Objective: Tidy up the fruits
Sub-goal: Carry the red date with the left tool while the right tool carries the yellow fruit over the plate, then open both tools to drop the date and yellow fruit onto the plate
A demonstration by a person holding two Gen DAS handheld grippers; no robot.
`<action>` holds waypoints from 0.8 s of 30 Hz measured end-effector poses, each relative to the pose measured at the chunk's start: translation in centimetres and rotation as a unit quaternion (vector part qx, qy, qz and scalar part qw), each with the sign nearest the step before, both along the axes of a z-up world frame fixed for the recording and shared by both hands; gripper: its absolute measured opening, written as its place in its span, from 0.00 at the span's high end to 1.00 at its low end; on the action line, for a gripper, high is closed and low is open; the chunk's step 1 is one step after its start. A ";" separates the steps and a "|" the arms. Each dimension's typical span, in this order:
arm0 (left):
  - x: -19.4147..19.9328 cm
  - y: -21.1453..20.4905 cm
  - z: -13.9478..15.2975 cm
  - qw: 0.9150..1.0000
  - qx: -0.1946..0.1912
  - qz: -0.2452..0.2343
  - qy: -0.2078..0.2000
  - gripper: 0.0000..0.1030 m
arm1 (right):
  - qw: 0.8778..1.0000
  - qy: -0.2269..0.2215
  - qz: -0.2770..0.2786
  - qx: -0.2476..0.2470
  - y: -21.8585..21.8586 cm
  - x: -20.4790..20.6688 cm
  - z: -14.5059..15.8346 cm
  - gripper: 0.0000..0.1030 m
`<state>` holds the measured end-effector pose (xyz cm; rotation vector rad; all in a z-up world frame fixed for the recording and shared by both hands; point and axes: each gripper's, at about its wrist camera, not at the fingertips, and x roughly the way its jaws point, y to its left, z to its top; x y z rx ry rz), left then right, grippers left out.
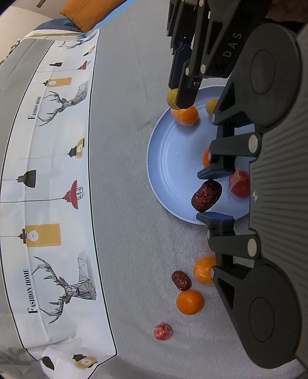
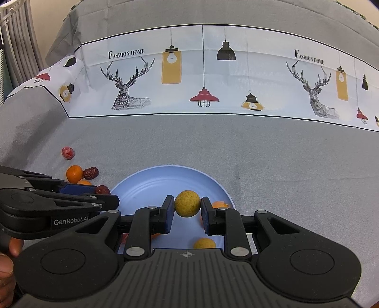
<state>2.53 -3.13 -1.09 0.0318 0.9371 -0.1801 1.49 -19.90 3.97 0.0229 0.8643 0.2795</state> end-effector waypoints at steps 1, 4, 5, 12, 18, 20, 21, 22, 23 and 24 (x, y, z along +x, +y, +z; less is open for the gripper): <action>0.0 0.0 0.0 1.000 0.000 0.000 0.000 0.68 | 1.000 0.000 0.000 0.000 0.0 0.0 0.0 0.75; 0.0 -0.1 0.0 1.000 0.000 0.000 0.000 0.68 | 1.000 0.000 0.000 0.000 0.0 0.0 -0.1 0.75; 0.0 0.0 0.0 1.000 0.000 0.000 0.000 0.68 | 1.000 0.000 0.000 0.000 0.0 0.0 0.0 0.75; -0.1 -0.3 0.0 1.000 0.000 -0.003 0.000 0.68 | 1.000 0.000 0.000 0.000 0.1 0.0 0.0 0.75; -0.1 -0.3 0.0 1.000 -0.001 -0.005 0.001 0.68 | 1.000 0.000 0.001 -0.001 0.1 0.0 0.0 0.75; -0.1 -0.3 0.0 1.000 -0.001 -0.006 0.001 0.68 | 1.000 0.000 0.000 0.000 0.1 0.0 0.0 0.75; -0.1 -0.3 0.0 1.000 -0.002 -0.007 0.001 0.68 | 1.000 0.000 0.001 -0.001 0.1 0.0 0.0 0.75; -0.1 -0.3 0.0 1.000 -0.002 -0.007 0.001 0.68 | 1.000 0.000 0.000 -0.001 0.1 0.0 0.0 0.75; 0.0 -0.3 0.0 1.000 -0.002 -0.008 0.001 0.68 | 1.000 0.000 0.001 0.000 0.1 0.0 0.0 0.75; -0.1 -0.3 0.0 1.000 -0.002 -0.007 0.001 0.68 | 1.000 0.000 0.001 -0.001 0.1 0.0 0.0 0.75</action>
